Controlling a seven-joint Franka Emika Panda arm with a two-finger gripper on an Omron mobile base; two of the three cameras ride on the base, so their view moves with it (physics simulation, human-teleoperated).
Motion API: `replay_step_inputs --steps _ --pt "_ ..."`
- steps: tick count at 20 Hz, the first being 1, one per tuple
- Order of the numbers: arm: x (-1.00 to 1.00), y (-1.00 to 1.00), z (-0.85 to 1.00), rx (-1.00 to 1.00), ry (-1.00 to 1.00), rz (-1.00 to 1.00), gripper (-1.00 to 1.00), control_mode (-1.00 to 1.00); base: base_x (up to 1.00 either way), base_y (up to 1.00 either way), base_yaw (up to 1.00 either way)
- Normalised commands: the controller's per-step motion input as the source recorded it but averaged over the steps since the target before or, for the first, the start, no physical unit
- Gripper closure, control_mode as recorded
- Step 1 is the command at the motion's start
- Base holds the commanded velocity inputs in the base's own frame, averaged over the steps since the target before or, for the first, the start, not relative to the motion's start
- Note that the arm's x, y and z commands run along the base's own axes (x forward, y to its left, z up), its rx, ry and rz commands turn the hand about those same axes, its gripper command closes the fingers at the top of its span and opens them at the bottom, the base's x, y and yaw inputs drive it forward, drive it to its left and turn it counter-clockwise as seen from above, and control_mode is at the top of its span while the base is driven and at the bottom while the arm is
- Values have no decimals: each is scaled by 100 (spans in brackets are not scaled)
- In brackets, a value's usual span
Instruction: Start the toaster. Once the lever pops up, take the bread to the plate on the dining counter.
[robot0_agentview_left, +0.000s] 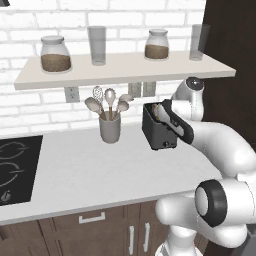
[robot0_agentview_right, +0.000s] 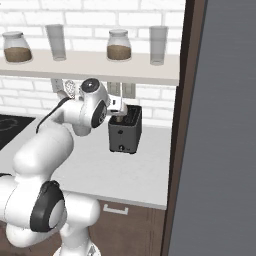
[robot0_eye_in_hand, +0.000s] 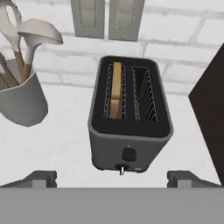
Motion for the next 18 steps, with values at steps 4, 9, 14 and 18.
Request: replay_step_inputs --steps 4,9,14,18 --pt "39 0 -30 0 0 -6 -100 -100 0 0 0" --pt "30 0 -38 0 0 -2 -100 -100 0 0 0" --pt "28 0 -34 2 0 0 -100 -100 0 0 0" --pt "37 0 -32 5 0 0 -100 -100 0 0 0"
